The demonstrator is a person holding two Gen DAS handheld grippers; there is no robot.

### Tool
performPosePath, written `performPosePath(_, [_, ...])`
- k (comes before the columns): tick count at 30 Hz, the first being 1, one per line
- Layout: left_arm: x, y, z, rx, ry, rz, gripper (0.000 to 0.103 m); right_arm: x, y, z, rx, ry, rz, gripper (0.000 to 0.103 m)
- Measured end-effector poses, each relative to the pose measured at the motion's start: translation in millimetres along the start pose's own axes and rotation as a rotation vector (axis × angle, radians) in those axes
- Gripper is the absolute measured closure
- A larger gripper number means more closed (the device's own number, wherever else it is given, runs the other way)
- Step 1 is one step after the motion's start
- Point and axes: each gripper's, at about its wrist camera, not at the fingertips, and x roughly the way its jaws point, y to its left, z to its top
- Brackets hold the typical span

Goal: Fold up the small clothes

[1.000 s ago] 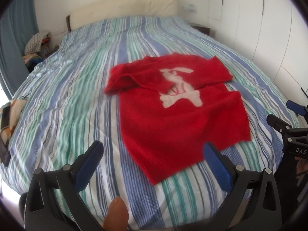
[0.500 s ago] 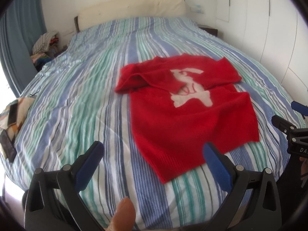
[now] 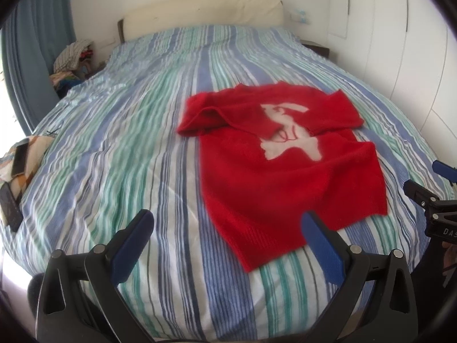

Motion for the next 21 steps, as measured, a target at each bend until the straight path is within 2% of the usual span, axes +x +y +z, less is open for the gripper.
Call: performPosePath(21, [0.8,-2.3,-2.4,0.006,0.001,-0.002,0.000,6.9,0.0,-6.8,0.007,0.019,0.006,0.000])
